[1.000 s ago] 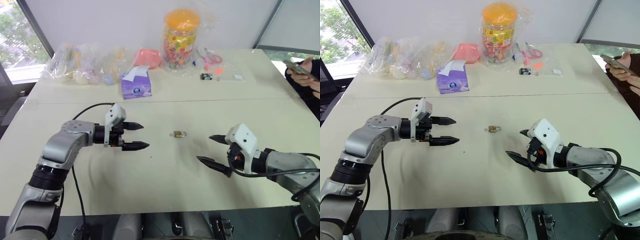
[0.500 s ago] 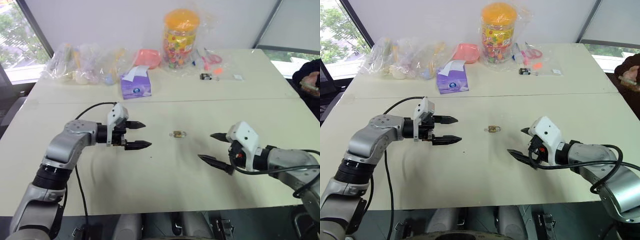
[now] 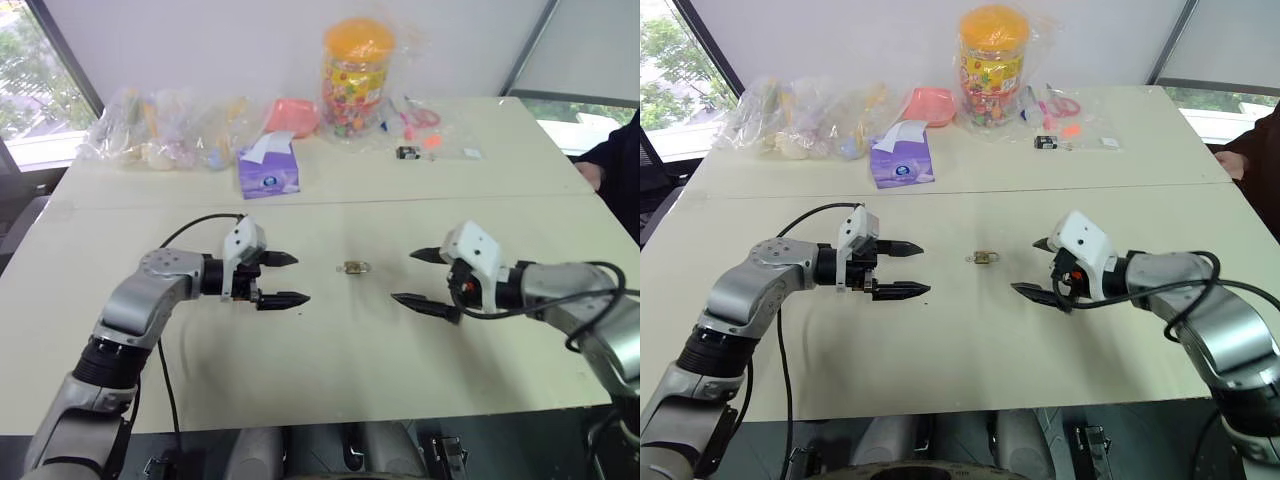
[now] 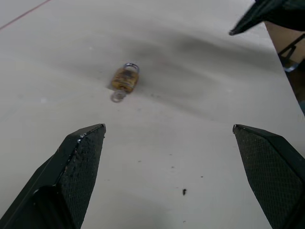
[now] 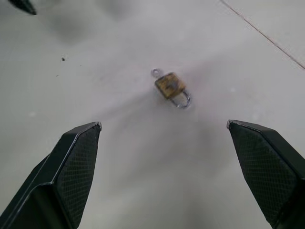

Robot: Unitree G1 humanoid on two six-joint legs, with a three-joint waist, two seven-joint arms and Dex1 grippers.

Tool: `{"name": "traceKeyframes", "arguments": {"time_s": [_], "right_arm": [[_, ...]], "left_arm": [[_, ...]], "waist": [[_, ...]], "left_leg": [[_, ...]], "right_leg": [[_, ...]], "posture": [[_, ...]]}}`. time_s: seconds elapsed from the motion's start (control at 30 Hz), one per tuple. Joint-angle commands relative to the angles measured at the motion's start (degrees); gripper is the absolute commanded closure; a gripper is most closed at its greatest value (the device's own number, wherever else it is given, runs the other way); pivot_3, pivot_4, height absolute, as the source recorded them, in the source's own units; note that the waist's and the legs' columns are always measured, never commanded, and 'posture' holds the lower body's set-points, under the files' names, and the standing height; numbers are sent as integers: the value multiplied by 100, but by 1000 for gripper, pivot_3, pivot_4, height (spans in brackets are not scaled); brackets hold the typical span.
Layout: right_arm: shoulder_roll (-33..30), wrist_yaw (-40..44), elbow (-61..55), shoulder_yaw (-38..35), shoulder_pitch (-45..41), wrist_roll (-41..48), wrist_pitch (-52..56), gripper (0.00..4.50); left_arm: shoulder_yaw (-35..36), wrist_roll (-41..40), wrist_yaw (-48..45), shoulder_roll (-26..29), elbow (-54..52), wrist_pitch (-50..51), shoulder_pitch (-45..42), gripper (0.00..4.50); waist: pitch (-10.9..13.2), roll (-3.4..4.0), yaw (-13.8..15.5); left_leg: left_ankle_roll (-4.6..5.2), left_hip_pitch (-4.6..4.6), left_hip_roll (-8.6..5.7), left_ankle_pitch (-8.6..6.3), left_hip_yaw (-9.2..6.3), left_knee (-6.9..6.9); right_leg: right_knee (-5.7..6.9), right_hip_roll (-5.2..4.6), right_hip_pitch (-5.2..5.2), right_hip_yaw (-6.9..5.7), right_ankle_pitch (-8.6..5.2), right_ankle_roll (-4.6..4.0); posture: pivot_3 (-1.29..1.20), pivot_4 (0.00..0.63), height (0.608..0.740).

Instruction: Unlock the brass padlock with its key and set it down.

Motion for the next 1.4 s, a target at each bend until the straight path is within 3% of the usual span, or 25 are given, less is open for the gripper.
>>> {"name": "traceKeyframes", "arguments": {"time_s": [0.03, 0.3, 0.63, 0.77, 0.9, 0.93, 1.1, 1.4], "right_arm": [[249, 568, 898, 623, -754, -446, -577, 69], [1294, 1575, 3521, 1689, -2360, -1382, -1680, 69], [2185, 1826, 4978, 1943, -2713, -2067, -2496, 69], [2328, 1717, 5284, 2044, -2691, -2425, -2837, 1291], [2321, 1771, 5250, 1979, -2515, -2490, -2824, 3407], [2298, 1784, 5193, 1968, -2461, -2504, -2822, 3751], [2170, 1673, 4440, 1827, -2122, -2521, -2748, 3784], [1637, -527, 1515, 1303, -838, -4133, -4565, 3784]], "left_arm": [[26, 10, 59, 9, -206, -72, -28, 0], [120, -23, 308, 48, -530, -40, 218, 0], [226, -65, 492, 191, -836, 43, 447, 0], [206, -65, 506, 212, -839, 32, 441, 0], [173, -29, 494, 185, -747, -9, 355, 0], [167, -23, 488, 180, -723, -17, 339, 0], [173, -60, 431, 118, -482, -23, 210, 0], [378, -531, 368, -346, 385, 481, -643, 0]], "waist": [[0, 0, 7], [1, 2, -24], [2, 3, -5], [0, 5, -80], [0, 5, -100], [-1, 6, -99], [-2, 7, -83], [-1, 6, -91]], "left_leg": [[0, 0, 0, 0, 0, -1], [0, -1, -1, 0, 5, 0], [-1, 0, -3, 1, 5, 2], [-4, 8, -1, 2, 6, 3], [-4, 10, 0, 2, 3, 3], [-4, 11, 0, 2, 3, 3], [-4, 12, -1, 2, 3, 3], [-4, 5, -7, 3, 3, 5]], "right_leg": [[0, 0, 0, 0, 0, 1], [4, -3, -2, 2, 6, 7], [9, -11, -2, 1, 7, 6], [19, -10, 0, 2, 10, 2], [26, -9, 0, 1, 10, 2], [26, -9, 0, 1, 10, 2], [28, -11, 1, 1, 10, 2], [28, -11, -3, -1, 10, 5]], "posture": [[0, 150, 737], [0, 150, 737], [0, 150, 737], [0, 150, 737], [0, 150, 737], [0, 150, 737], [0, 150, 737], [0, 150, 737]]}}
